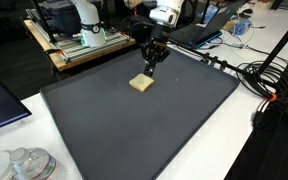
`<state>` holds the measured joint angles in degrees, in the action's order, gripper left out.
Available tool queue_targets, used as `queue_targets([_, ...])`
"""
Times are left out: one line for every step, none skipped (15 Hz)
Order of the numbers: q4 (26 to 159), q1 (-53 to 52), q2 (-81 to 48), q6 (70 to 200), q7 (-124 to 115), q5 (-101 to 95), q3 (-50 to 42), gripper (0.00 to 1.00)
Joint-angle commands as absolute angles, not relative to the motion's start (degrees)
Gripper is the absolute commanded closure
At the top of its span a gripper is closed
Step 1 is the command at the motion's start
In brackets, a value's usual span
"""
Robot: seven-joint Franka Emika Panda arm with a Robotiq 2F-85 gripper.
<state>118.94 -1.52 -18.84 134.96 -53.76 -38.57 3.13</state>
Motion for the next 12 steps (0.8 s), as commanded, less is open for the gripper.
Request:
queue_targets([119.4,-1.3,-17.7,135.6,-45.4,-29.4,1.2,0.95])
queue_targets([119.4,-1.2,-17.6,135.5,-43.3,-27.0,0.6,0.95])
queue_targets([119.4,-1.2,-17.5,135.4,-41.5,-24.6,0.0,0.95])
queue_targets([119.6,-0.9,-17.2,136.1,-39.0,-22.0,-0.3,0.95])
queue_targets([119.5,-0.8,-17.2,136.1,-37.5,-19.9,-0.9,0.95])
queue_targets([119.6,-0.4,-17.0,136.4,-34.9,-17.0,-1.1,0.95])
queue_targets([119.6,0.0,-16.9,136.4,-33.0,-14.6,-1.5,0.95])
queue_targets([119.8,0.6,-16.7,136.8,-30.3,-11.7,-1.6,0.95])
queue_targets([120.2,1.5,-16.5,137.6,-27.4,-8.6,-1.7,0.95])
queue_targets([120.3,2.2,-16.5,138.3,-24.6,-5.6,-1.8,0.95])
queue_targets([120.5,3.2,-16.4,139.3,-21.5,-2.6,-1.8,0.95])
queue_targets([120.7,4.5,-16.4,140.2,-17.8,1.1,-1.6,0.95])
